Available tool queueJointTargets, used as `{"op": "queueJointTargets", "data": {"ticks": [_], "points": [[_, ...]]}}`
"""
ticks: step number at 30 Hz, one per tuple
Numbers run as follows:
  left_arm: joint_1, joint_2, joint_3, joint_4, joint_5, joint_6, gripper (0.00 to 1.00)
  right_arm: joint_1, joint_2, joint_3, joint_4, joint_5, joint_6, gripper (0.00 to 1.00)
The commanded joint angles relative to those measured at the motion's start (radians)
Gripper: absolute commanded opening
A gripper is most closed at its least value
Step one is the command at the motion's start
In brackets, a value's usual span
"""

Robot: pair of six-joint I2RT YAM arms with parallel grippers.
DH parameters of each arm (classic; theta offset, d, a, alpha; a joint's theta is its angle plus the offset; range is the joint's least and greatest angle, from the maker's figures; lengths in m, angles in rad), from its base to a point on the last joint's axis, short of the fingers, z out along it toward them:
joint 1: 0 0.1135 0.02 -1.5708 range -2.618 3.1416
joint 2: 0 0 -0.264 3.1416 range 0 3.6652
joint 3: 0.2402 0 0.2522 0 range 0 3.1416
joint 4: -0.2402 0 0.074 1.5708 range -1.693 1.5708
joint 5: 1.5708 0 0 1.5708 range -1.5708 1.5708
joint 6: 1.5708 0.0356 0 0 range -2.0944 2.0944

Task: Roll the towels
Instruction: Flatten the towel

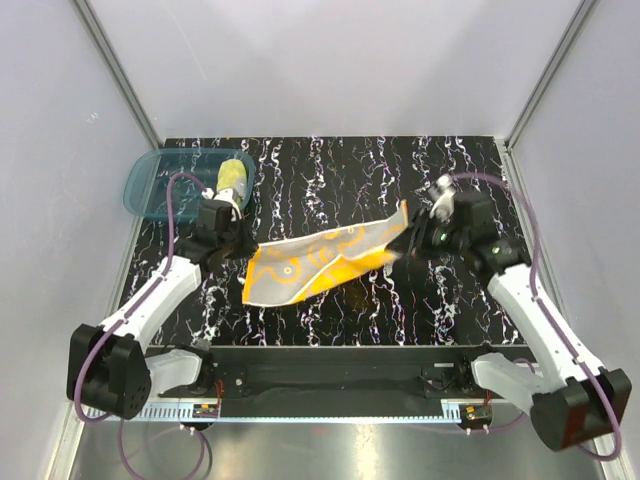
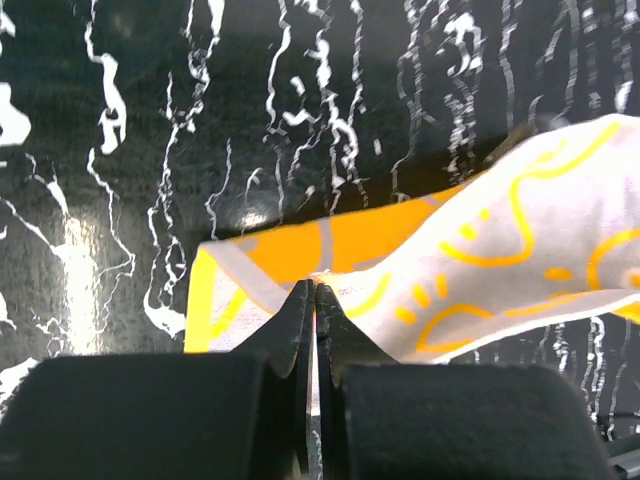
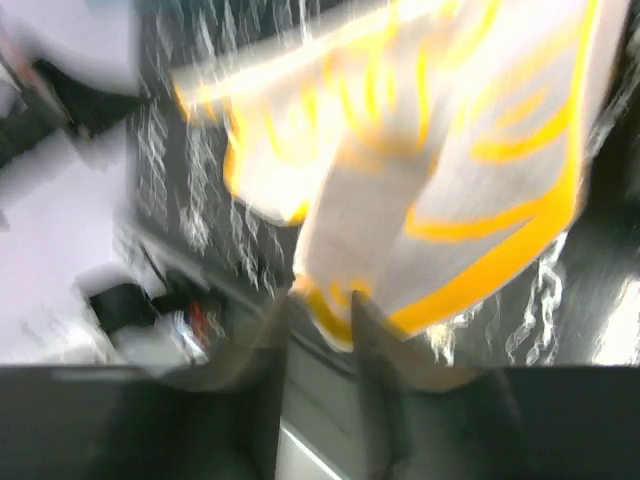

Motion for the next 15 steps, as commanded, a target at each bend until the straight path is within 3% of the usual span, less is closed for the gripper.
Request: {"op": "queueJointTargets", "data": {"ticks": [1,2,3,4,11,15], "points": [[0.001,0.029,0.002,0.022,-0.032,0.004,0.00,0.157,-0.048,-0.177,-0.199,0.016,0.029,0.43],[0.001,0.035,0.011,0.022,-0.037,0.007,0.00,0.169,-0.063,-0.208,-0.222,0.109,0.090,0.51],[0.001,0.043,0.019,0.020,-0.040,0.009,0.00,0.170,-0.077,-0.232,-0.245,0.140,0.117,0.72],[0.002,0.052,0.026,0.017,-0.043,0.013,0.00,0.170,-0.106,-0.263,-0.270,0.187,0.141,0.99],[0.004,0.085,0.066,0.015,-0.040,0.024,0.00,0.170,-0.202,-0.207,-0.238,0.398,0.339,1.00],[0.004,0.098,0.085,0.014,-0.039,0.029,0.00,0.172,-0.083,-0.165,-0.106,0.534,0.362,1.00]]}}
